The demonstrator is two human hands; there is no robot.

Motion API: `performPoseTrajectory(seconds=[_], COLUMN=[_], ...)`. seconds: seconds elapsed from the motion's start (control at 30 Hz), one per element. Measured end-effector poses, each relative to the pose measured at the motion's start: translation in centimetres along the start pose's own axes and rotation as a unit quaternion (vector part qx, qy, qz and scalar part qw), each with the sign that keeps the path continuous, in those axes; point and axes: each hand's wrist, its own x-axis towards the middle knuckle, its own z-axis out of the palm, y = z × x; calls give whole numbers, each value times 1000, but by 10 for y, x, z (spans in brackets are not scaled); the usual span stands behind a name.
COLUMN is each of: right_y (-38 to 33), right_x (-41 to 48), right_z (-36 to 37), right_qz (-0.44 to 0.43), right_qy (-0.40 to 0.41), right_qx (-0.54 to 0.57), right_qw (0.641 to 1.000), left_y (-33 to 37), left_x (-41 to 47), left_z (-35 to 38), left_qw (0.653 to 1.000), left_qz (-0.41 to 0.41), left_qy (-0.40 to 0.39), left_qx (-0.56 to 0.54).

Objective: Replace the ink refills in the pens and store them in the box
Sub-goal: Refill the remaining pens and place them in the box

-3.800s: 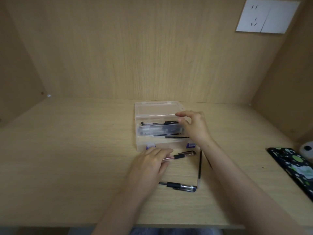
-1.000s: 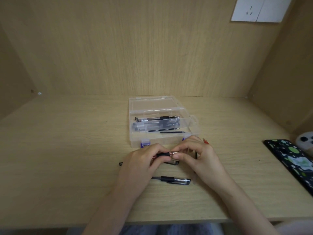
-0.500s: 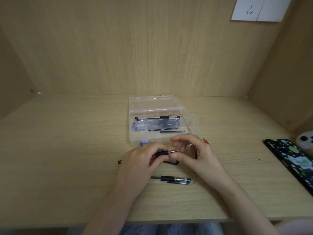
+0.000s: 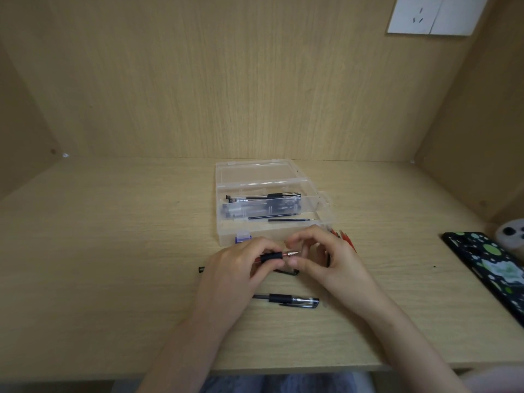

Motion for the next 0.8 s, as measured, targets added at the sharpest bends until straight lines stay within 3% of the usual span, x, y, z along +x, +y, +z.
performPoseTrajectory(seconds=[0.8], right_y=[1], right_x=[0], right_z=[0], right_qz=[21], right_qy=[-3], right_qx=[2], right_qw=[1000], left_y=[2], left_x=[0], left_z=[-2], left_qw=[1000], left_qz=[-1], left_qy=[-8], left_qx=[16])
